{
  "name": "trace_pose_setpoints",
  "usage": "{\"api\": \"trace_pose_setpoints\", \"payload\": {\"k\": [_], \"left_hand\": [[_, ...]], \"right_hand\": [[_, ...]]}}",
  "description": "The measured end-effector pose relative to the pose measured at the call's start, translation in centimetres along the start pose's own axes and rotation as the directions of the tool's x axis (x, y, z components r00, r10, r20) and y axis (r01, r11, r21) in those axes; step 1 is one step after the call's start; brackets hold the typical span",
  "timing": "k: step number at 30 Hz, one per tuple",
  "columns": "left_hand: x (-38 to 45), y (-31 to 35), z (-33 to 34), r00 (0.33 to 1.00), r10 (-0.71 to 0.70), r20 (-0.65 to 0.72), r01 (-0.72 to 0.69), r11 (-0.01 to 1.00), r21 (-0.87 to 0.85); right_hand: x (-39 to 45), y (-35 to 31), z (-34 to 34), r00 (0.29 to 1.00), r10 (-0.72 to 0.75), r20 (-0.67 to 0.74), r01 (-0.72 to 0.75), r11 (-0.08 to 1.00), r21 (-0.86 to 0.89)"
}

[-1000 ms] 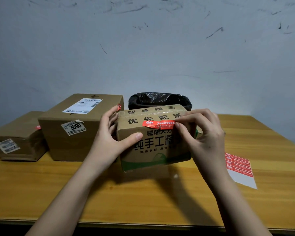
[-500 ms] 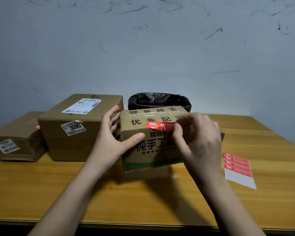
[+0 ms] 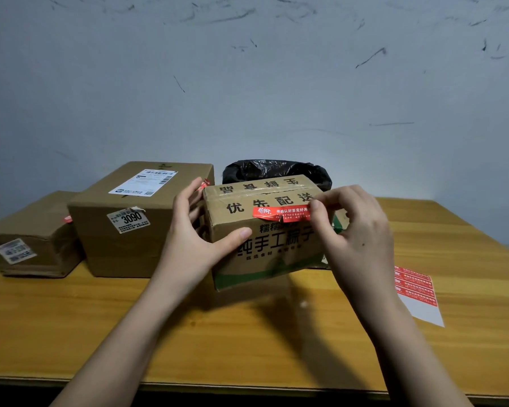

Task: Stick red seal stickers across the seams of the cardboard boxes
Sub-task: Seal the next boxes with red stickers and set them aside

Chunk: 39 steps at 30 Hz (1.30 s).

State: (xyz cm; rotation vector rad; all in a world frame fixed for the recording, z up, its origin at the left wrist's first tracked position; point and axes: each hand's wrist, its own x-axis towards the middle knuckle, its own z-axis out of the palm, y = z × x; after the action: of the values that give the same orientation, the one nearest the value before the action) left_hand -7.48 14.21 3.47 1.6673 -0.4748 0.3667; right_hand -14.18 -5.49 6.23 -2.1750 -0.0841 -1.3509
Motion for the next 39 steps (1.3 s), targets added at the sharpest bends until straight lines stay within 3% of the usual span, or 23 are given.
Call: {"api": "trace_pose_setpoints", "payload": {"k": [6,11,15,28,36,39], "left_hand": [[0.1,-0.2,-0.3,0.999,0.008,-0.031,-0.007,0.999,0.044],[0.2,-0.1,0.1,0.999,0.034,-0.022,-0.033,0.999,0.033],[0.1,0.0,0.3,0.998,0.051,-0.029,-0.050,0.998,0.032],[0.1,-0.2,0.8,0.997,0.073,-0.022,-0.072,0.996,0.048],[0.4,-0.1,0.7,1.000,0.006,-0.003,-0.006,1.000,0.007],[0.5,-0.1,0.7,1.000,-0.029,0.009,0.029,1.000,-0.001]], "right_hand": [[0.6,0.3,-1.1,0.999,0.052,0.009,-0.051,0.995,-0.088],[1.0,-0.4,-0.2,0.981,-0.060,0.187,0.090,0.983,-0.160],[0.7,-0.7,0.8,0.974,-0.045,0.221,0.090,0.976,-0.196],[1.1,-0.3,1.1,0.966,0.070,0.250,-0.080,0.996,0.032],[0.7,-0.4,1.4,0.981,-0.042,0.187,0.049,0.998,-0.029],[0.5,-0.7,1.4,0.989,-0.054,0.139,0.041,0.995,0.094]]}}
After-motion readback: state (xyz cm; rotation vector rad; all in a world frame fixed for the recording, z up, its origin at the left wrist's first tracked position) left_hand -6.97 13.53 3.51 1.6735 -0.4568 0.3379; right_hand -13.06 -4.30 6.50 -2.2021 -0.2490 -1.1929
